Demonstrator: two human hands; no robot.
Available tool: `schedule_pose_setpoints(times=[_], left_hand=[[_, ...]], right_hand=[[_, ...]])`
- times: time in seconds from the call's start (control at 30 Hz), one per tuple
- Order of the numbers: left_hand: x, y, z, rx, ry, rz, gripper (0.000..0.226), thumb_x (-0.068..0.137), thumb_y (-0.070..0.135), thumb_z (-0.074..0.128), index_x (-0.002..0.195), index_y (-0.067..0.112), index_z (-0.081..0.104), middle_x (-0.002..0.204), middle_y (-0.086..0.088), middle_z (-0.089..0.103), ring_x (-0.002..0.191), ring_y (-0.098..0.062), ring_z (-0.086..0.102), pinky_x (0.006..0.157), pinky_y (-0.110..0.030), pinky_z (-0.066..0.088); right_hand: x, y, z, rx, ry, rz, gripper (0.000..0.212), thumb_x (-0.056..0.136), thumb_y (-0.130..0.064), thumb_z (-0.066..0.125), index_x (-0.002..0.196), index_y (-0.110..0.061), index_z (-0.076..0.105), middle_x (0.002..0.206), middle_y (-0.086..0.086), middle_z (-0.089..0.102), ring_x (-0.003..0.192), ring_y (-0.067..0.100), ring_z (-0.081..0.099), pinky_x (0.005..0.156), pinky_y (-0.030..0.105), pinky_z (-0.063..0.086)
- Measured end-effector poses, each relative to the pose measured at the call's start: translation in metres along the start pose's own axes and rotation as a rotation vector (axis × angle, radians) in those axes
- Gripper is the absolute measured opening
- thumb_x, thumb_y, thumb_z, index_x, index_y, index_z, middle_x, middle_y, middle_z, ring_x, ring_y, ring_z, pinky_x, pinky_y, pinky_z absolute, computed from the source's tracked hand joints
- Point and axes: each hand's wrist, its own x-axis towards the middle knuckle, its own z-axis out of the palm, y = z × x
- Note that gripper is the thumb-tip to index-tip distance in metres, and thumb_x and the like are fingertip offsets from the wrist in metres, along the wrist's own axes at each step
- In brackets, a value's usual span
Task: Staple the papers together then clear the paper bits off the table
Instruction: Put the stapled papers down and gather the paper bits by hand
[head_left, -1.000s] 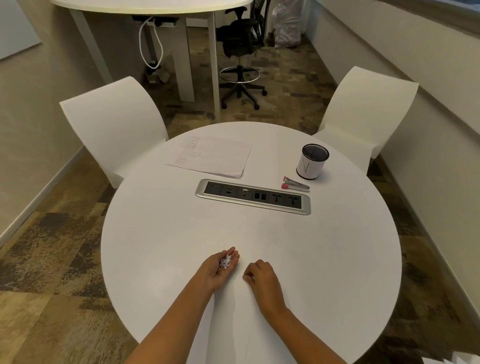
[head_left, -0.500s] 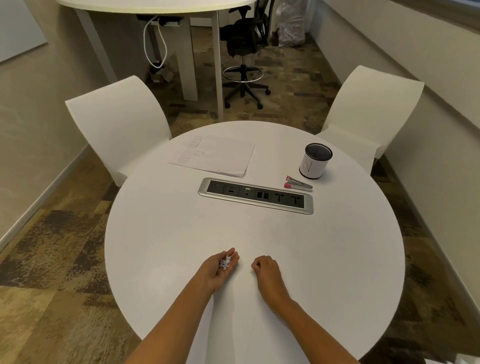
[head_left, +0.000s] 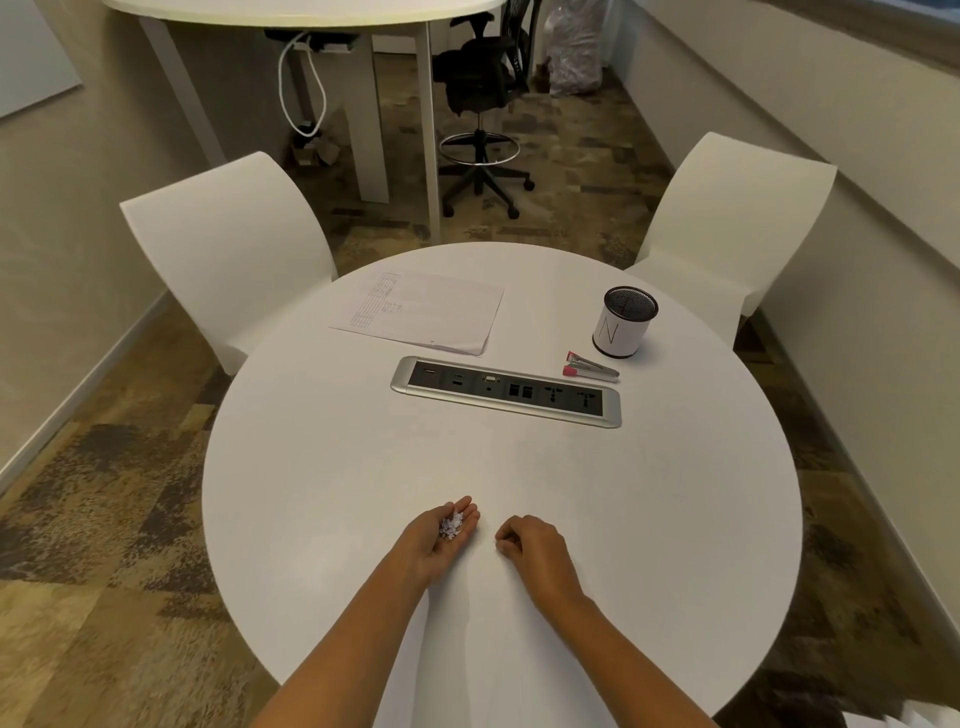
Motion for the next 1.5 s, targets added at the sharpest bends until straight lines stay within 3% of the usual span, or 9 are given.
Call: schedule_pose_setpoints(times=[0.33, 0.43, 0.6, 0.7, 0.77, 1.0, 1.13, 1.37, 1.5], left_hand=[[-0.003, 0.001, 0.001, 0.011, -0.007, 0.001, 0.023, 0.098, 0.003, 0.038, 0.097, -0.01, 0.058, 0.09, -0.019, 0.061, 0.083, -0.026, 0.059, 0.081, -0.038, 0.054], [-0.006, 0.0, 0.003, 0.0, -0.011, -0.012, 0.025, 0.098, 0.004, 0.038, 0.095, -0.01, 0.059, 0.089, -0.019, 0.061, 0.083, -0.026, 0.059, 0.063, -0.033, 0.058], [-0.006, -0.001, 0.003, 0.032, -0.002, -0.007, 0.025, 0.098, 0.003, 0.039, 0.094, -0.011, 0.059, 0.088, -0.018, 0.062, 0.083, -0.026, 0.06, 0.055, -0.033, 0.057], [-0.006, -0.001, 0.002, 0.035, 0.007, 0.002, 0.025, 0.097, 0.003, 0.039, 0.094, -0.012, 0.059, 0.088, -0.017, 0.063, 0.082, -0.026, 0.06, 0.055, -0.033, 0.057], [-0.007, -0.002, 0.002, 0.043, 0.012, 0.007, 0.025, 0.097, 0.003, 0.039, 0.092, -0.011, 0.059, 0.088, -0.017, 0.062, 0.082, -0.026, 0.06, 0.054, -0.032, 0.057], [-0.014, -0.006, 0.004, 0.121, -0.007, -0.073, 0.019, 0.095, 0.0, 0.043, 0.089, -0.01, 0.058, 0.085, -0.022, 0.064, 0.079, -0.027, 0.06, 0.048, -0.031, 0.058], [-0.018, -0.008, 0.006, 0.055, -0.041, -0.106, 0.016, 0.092, -0.003, 0.046, 0.084, -0.008, 0.058, 0.061, -0.02, 0.067, 0.074, -0.025, 0.059, 0.043, -0.028, 0.055], [-0.012, -0.002, 0.005, 0.006, -0.073, -0.112, 0.02, 0.096, 0.0, 0.04, 0.101, -0.011, 0.056, 0.092, -0.023, 0.061, 0.084, -0.03, 0.06, 0.061, -0.038, 0.06], [-0.008, 0.002, 0.002, -0.011, -0.048, -0.047, 0.026, 0.098, 0.002, 0.037, 0.114, -0.009, 0.054, 0.09, -0.019, 0.06, 0.083, -0.027, 0.058, 0.059, -0.034, 0.058]], right_hand=[[0.014, -0.018, -0.006, -0.346, -0.244, -0.018, 0.017, 0.087, 0.0, 0.044, 0.08, -0.01, 0.054, 0.087, 0.012, 0.05, 0.083, 0.016, 0.041, 0.06, 0.027, 0.028], [0.011, -0.017, 0.0, -0.392, -0.274, -0.051, 0.019, 0.092, 0.002, 0.038, 0.09, -0.008, 0.054, 0.095, 0.014, 0.053, 0.097, 0.024, 0.048, 0.071, 0.027, 0.024], [-0.002, -0.024, -0.003, -0.559, -0.124, -0.16, 0.025, 0.047, -0.011, 0.086, 0.06, -0.013, 0.064, 0.063, 0.003, 0.063, 0.058, 0.013, 0.061, 0.05, 0.019, 0.043], [0.003, -0.019, -0.001, -0.352, -0.245, -0.067, 0.018, 0.083, 0.007, 0.047, 0.089, -0.007, 0.057, 0.099, 0.011, 0.057, 0.092, 0.02, 0.055, 0.076, 0.028, 0.039], [0.011, -0.019, -0.007, -0.174, -0.238, 0.025, 0.034, 0.083, 0.013, 0.034, 0.067, -0.016, 0.043, 0.083, 0.009, 0.045, 0.075, 0.019, 0.043, 0.067, 0.031, 0.03], [0.022, -0.05, -0.023, 0.034, -0.212, 0.044, 0.023, 0.093, -0.007, 0.042, 0.086, -0.009, 0.065, 0.092, 0.004, 0.065, 0.084, 0.016, 0.061, 0.069, 0.017, 0.046], [0.024, -0.064, -0.017, -0.186, -0.173, -0.026, 0.028, 0.093, -0.012, 0.044, 0.105, -0.005, 0.068, 0.107, 0.014, 0.068, 0.097, 0.027, 0.063, 0.084, 0.033, 0.049], [0.02, -0.042, -0.024, 0.229, 0.073, 0.054, 0.016, 0.086, -0.002, 0.058, 0.093, -0.007, 0.072, 0.094, 0.008, 0.074, 0.09, 0.019, 0.069, 0.085, 0.028, 0.054], [0.016, -0.008, -0.027, 0.048, 0.108, 0.058, 0.021, 0.092, -0.006, 0.052, 0.103, -0.009, 0.07, 0.107, 0.007, 0.07, 0.1, 0.019, 0.064, 0.09, 0.026, 0.049]])
